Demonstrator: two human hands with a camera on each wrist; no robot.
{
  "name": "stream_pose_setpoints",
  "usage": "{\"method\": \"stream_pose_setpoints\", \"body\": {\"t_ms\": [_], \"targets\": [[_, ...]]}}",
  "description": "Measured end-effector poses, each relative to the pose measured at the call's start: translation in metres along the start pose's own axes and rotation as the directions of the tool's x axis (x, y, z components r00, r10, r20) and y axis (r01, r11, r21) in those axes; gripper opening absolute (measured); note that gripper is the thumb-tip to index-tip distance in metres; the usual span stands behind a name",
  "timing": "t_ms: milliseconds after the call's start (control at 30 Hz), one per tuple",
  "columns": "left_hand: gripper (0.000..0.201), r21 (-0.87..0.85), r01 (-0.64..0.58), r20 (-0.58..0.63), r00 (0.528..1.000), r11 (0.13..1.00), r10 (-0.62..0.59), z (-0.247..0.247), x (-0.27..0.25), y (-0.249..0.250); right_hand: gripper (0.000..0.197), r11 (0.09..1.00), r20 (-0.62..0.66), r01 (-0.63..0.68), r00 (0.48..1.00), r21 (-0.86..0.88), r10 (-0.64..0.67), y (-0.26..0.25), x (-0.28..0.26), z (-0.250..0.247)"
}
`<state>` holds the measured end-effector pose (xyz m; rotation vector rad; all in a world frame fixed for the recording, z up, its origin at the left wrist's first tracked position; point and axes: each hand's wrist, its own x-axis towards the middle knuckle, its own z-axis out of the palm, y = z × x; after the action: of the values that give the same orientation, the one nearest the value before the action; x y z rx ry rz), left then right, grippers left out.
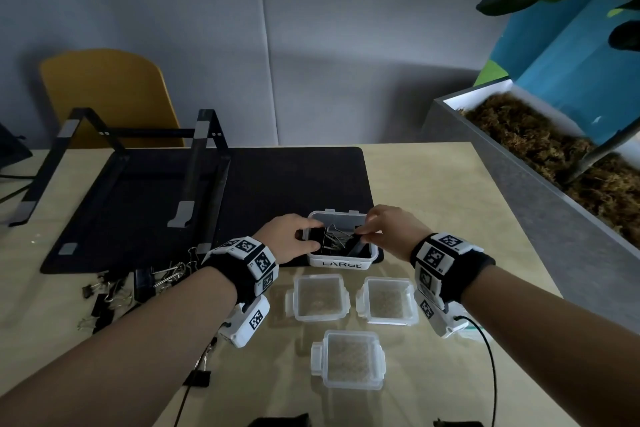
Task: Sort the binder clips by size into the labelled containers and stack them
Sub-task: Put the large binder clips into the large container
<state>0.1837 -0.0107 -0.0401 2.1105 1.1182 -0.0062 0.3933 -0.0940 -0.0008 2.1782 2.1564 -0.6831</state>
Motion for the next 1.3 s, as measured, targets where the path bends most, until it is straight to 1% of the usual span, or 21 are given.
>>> {"method": "stream_pose_setpoints", "body": {"t_ms": [133, 367, 500, 600, 700, 833, 967, 1133, 1233, 1300], "targets": [[0.044, -0.018, 0.023, -0.021, 1.0, 1.0, -0.023, 0.0, 0.0, 0.001, 0.025, 0.996, 0.03, 0.011, 1.0, -0.085, -0.008, -0.002, 0.006, -0.004], [0.044, 0.013, 0.048, 0.015, 0.999, 0.999, -0.048, -0.001, -0.002, 0.0, 0.025, 0.953, 0.103, 0.062, 0.994, -0.296, -0.033, -0.004, 0.016, -0.006], [0.045, 0.031, 0.039, 0.039, 0.998, 0.999, -0.04, -0.003, -0.001, 0.001, 0.027, 0.944, 0.122, 0.065, 0.992, -0.323, -0.027, -0.006, 0.016, -0.007], [0.045, 0.022, 0.037, 0.028, 0.999, 0.999, -0.038, 0.0, -0.002, 0.0, 0.029, 0.942, 0.078, 0.054, 0.996, -0.33, -0.029, -0.007, 0.011, -0.003], [0.045, -0.006, 0.042, 0.005, 0.999, 0.999, -0.042, 0.002, -0.003, 0.0, 0.025, 0.952, 0.02, 0.085, 0.996, -0.295, -0.083, -0.01, 0.005, 0.003], [0.045, -0.041, 0.046, -0.021, 0.999, 0.998, -0.047, 0.003, -0.002, 0.001, 0.025, 0.947, 0.056, 0.122, 0.992, -0.298, -0.11, -0.012, 0.004, 0.011], [0.045, -0.093, 0.053, -0.03, 0.998, 0.994, -0.056, 0.006, 0.001, 0.003, 0.024, 0.972, 0.062, 0.136, 0.99, -0.192, -0.126, -0.013, 0.004, 0.01], [0.048, -0.192, 0.101, -0.006, 0.995, 0.976, -0.104, 0.011, 0.003, 0.006, 0.022, 0.989, 0.04, 0.137, 0.99, -0.049, -0.135, -0.024, 0.001, 0.015], [0.048, -0.215, 0.107, -0.007, 0.994, 0.971, -0.111, 0.012, 0.004, 0.005, 0.021, 0.994, 0.072, 0.107, 0.992, -0.019, -0.106, -0.022, 0.005, 0.015], [0.047, -0.235, 0.104, -0.007, 0.994, 0.966, -0.109, 0.012, 0.004, 0.006, 0.021, 0.994, 0.106, 0.102, 0.99, -0.032, -0.098, -0.024, 0.006, 0.013]]}}
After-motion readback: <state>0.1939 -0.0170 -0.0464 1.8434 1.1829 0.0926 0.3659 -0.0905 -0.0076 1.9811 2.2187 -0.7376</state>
